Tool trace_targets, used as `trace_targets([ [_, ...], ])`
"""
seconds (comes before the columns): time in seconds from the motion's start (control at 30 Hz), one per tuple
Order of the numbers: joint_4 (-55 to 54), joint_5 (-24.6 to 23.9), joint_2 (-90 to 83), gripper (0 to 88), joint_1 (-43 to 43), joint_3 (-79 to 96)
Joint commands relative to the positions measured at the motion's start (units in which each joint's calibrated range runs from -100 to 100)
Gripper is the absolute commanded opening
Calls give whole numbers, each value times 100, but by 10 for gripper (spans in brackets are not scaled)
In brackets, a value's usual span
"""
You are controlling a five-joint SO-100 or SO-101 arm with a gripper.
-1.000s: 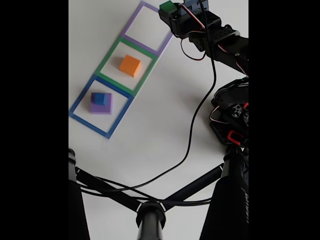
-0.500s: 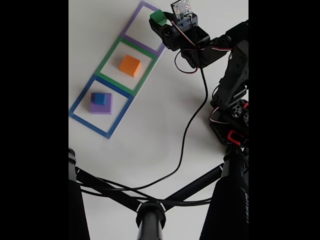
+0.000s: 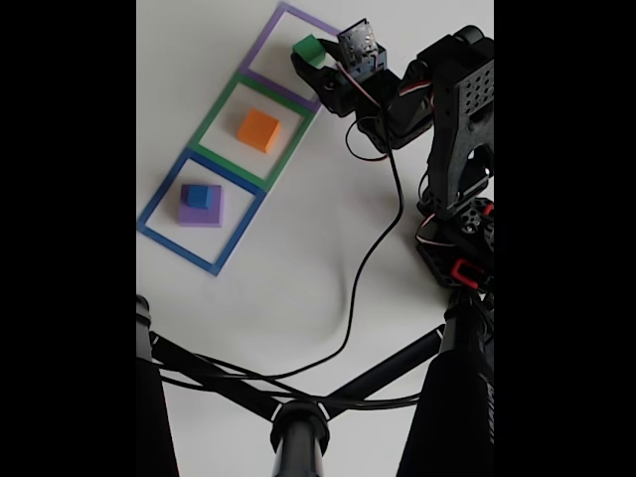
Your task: Tower of hanoi
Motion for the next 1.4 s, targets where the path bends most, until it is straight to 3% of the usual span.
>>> trace_targets([
  [0.0, -314, 79, 59, 74, -105, -128],
  [0.5, -597, 79, 511, 84, -153, -301],
  [1.03, -662, 79, 438, 236, -115, -283],
  [1.2, -39, 79, -506, 254, -76, 135],
  [1.37, 1589, 79, -2226, 241, 19, 490],
])
